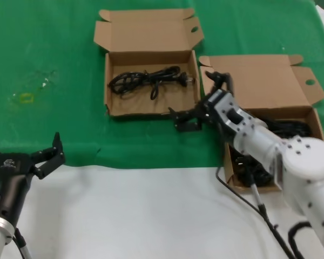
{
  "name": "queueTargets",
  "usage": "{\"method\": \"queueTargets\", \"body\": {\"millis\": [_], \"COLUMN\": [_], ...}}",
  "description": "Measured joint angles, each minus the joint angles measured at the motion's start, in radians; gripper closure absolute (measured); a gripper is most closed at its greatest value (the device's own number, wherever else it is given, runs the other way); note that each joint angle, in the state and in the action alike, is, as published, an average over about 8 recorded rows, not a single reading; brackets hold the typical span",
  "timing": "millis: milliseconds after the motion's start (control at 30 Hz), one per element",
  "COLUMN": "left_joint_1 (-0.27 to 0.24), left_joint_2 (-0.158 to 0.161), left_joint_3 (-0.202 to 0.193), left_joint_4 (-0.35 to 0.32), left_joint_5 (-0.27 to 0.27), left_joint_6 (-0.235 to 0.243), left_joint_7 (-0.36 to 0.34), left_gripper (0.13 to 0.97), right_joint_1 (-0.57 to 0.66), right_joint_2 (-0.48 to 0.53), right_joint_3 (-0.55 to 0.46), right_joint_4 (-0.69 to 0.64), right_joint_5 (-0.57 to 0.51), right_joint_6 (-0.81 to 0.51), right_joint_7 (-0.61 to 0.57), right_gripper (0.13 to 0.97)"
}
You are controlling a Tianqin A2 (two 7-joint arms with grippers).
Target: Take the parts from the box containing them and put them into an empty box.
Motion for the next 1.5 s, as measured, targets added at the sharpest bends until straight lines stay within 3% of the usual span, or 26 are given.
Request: {"method": "queueTargets", "body": {"millis": [333,933,1500], "left_joint_1": [0.000,0.000,0.000], "left_joint_2": [0.000,0.000,0.000], "left_joint_3": [0.000,0.000,0.000], "left_joint_4": [0.000,0.000,0.000], "left_joint_5": [0.000,0.000,0.000], "left_joint_6": [0.000,0.000,0.000], "left_joint_7": [0.000,0.000,0.000], "left_gripper": [0.139,0.132,0.132], "right_joint_1": [-0.208,-0.565,-0.600], "right_joint_2": [0.040,0.110,0.117], "right_joint_3": [0.091,0.246,0.262], "right_joint_4": [0.208,0.566,0.602], "right_joint_5": [0.034,0.092,0.097], "right_joint_6": [0.098,0.266,0.284], "right_joint_7": [0.111,0.303,0.322], "right_gripper": [0.129,0.129,0.129]}}
